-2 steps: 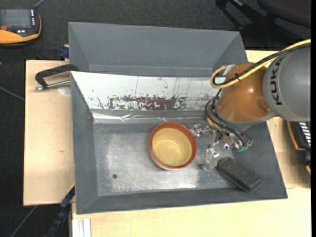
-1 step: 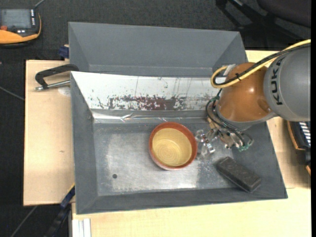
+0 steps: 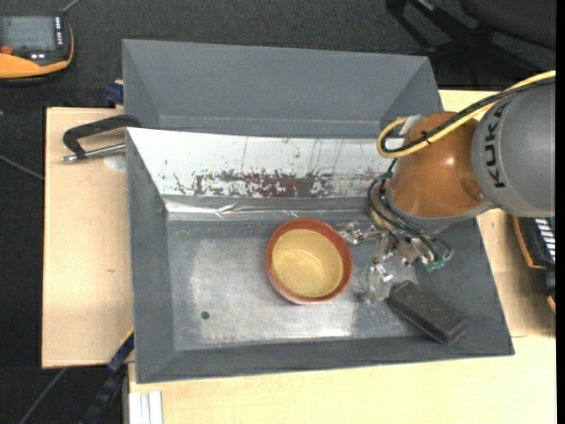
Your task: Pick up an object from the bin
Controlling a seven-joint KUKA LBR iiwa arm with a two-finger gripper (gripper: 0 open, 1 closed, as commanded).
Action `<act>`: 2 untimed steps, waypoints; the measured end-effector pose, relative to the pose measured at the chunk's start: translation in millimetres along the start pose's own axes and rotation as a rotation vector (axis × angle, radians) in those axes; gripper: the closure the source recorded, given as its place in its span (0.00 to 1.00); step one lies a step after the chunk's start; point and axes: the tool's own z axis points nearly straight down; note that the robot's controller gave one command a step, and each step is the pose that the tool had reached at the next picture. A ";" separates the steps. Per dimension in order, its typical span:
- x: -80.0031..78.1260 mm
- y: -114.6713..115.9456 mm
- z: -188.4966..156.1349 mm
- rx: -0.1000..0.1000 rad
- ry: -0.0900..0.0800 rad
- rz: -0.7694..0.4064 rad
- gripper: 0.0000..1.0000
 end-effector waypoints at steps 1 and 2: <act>0.0 0.0 0.0 0.000 0.000 0.000 1.00; -17.9 27.7 -105.5 0.004 -0.015 0.005 1.00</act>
Offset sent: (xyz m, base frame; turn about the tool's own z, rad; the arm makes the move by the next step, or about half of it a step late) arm 0.0000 0.0000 0.0000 0.0000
